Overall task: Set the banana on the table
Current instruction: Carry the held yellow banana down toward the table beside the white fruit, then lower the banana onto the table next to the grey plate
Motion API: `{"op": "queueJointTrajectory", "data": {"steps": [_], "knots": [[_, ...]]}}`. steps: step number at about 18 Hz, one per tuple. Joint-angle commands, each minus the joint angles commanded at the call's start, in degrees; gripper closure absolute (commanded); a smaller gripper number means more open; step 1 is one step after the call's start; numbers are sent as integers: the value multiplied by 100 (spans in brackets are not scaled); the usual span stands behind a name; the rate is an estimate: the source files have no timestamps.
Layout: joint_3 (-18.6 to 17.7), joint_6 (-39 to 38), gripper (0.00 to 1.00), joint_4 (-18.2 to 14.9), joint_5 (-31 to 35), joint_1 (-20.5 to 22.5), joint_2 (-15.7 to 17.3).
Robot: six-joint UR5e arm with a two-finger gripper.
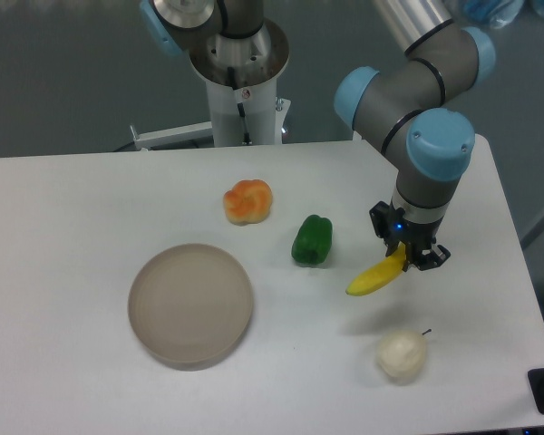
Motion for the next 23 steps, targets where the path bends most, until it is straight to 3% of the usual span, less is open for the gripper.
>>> {"op": "queueJointTrajectory", "data": {"steps": [5, 8, 12, 14, 15, 23], "knots": [[61, -158, 100, 0, 26, -61, -97], [123, -824, 100, 35, -53, -227, -184], [631, -2388, 100, 53, 0, -755, -658], [1097, -2680, 100, 35, 53, -1071, -983], [1142, -2820, 100, 44, 53, -1133, -1037], [923, -3129, 100, 70, 44, -1608, -1274]]}}
